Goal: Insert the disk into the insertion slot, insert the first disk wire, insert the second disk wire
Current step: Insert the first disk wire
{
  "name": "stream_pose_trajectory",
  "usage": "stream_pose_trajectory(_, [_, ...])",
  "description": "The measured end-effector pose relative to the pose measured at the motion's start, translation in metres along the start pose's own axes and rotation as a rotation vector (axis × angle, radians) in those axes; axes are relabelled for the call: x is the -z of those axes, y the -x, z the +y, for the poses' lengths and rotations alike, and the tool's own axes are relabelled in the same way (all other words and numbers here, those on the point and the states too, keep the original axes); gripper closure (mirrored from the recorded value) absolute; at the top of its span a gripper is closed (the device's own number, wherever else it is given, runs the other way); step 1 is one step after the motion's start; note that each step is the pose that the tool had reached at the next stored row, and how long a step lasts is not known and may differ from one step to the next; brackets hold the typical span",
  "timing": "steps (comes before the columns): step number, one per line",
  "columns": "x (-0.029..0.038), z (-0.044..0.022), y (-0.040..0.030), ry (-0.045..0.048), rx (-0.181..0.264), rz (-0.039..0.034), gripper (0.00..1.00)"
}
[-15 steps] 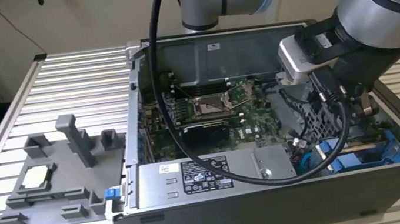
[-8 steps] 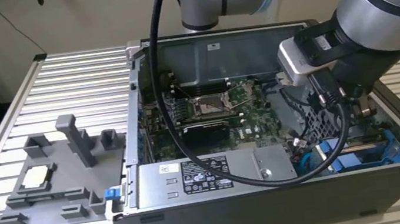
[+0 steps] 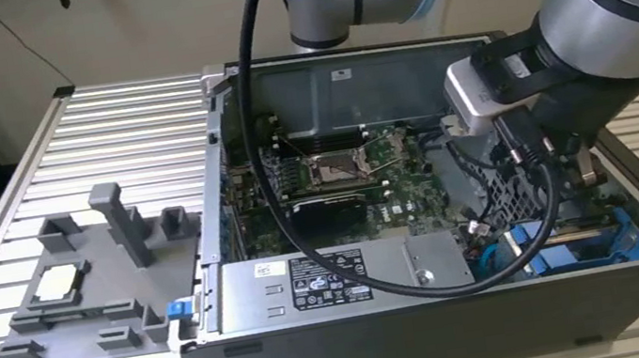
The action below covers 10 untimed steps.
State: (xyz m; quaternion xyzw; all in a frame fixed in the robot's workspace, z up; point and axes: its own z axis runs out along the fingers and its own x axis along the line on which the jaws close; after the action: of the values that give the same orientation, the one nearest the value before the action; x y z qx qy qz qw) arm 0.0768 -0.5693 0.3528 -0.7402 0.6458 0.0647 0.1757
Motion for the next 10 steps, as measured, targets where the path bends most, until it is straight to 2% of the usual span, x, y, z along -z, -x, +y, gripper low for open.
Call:
stream_pose_trajectory(1, [-0.0012,0.0002,-0.0004,-0.0014,0.001,0.0016,0.75])
stream_pose_trajectory(2, [-0.0021,0.0004,-0.0007,-0.0023,0.002,0.0044,0.69])
stream_pose_trajectory(3, [-0.0024,0.0005,-0.0008,-0.0024,0.002,0.0074,0.69])
stream_pose_trajectory(7, [0.0025,-0.0002,0.0001,-0.0025,0.002,0.0078,0.69])
stream_pose_trajectory(10, [-0.0006,0.0003,-0.0009,-0.0059,0.004,0.0083,0.69])
